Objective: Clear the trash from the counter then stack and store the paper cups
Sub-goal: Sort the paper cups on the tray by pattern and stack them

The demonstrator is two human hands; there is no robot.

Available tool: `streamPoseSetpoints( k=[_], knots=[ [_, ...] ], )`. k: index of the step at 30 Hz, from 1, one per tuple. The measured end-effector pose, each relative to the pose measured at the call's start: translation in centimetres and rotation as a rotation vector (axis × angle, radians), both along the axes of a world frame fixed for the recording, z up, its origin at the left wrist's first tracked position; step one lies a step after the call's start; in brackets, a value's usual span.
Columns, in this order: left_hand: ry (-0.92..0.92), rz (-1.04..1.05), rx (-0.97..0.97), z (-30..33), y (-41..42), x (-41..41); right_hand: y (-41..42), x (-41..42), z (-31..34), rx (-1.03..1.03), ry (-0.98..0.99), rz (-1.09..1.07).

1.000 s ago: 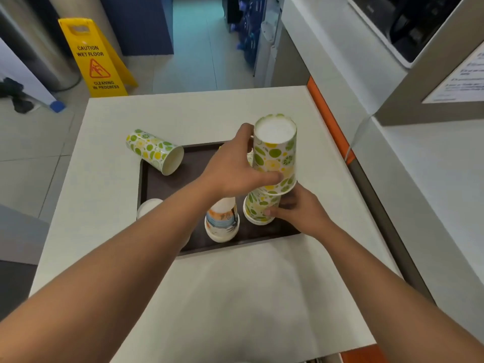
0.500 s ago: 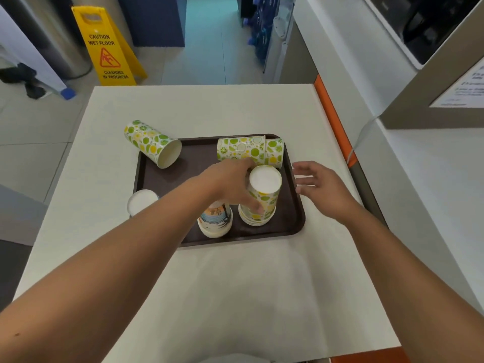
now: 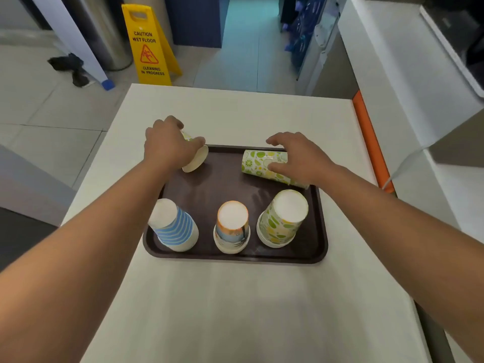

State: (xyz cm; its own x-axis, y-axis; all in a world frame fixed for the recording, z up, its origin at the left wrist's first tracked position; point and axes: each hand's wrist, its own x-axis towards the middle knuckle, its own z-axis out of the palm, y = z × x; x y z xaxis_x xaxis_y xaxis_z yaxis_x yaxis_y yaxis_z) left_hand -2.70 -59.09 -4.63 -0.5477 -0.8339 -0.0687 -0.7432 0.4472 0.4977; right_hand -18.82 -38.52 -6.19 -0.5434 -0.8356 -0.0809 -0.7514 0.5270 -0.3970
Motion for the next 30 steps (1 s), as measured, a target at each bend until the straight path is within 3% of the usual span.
streamPoseSetpoints(
  k=[8, 12, 16, 23, 30],
  knots=[
    [-0.100, 0.304, 0.258, -4.1, -3.2, -1.1, -3.2, -1.1, -3.2, 0.353, 0.176, 0.046],
    [0.017, 0.368, 0.442, -6.0, -4.1, -2.0, -2.9, -2.0, -4.1, 0.429, 0.195, 0.020],
    [0.095, 0.384, 0.507, -6.8, -4.5, -2.8, -2.1, -2.8, -4.7, 0.503, 0.173, -0.013],
    [0.113, 0.310, 0.660, -6.4, -4.3, -3.3, -1.5, -3.0, -4.5, 0.519, 0.065, -0.141],
    [-0.108, 0.077, 0.904, -5.8, -1.6, -4.1, -0.4, -3.0, -4.8, 0.439, -0.113, -0.307]
  ],
)
